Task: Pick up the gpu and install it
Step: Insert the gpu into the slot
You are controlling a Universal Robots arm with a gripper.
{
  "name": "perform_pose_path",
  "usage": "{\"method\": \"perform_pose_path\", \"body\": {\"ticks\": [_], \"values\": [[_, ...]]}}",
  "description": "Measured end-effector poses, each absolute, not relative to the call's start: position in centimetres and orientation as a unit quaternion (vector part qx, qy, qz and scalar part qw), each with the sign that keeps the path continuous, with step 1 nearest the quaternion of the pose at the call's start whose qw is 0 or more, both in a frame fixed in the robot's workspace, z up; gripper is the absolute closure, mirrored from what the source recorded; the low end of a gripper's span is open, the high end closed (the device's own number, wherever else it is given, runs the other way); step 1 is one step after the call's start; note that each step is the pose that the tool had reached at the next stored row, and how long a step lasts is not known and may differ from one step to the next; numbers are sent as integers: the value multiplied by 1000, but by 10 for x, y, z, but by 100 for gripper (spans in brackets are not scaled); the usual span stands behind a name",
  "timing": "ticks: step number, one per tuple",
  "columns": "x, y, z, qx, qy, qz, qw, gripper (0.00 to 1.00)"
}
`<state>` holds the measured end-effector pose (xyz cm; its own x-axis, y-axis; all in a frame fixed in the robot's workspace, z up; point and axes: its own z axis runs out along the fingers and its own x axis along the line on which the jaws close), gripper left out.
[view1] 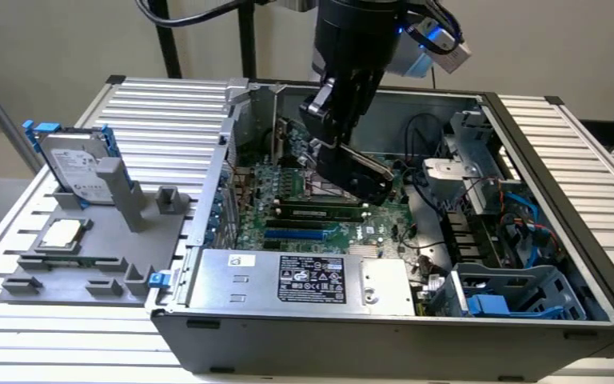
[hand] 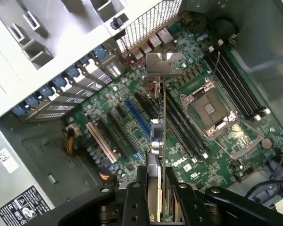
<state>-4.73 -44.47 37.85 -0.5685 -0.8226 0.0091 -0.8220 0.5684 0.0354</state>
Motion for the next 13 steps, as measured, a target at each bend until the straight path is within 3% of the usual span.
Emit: {"method": "perform_pose_path", "body": {"ticks": [13], "values": [[-47,-445,364,581,-814,-12,14,100]]}}
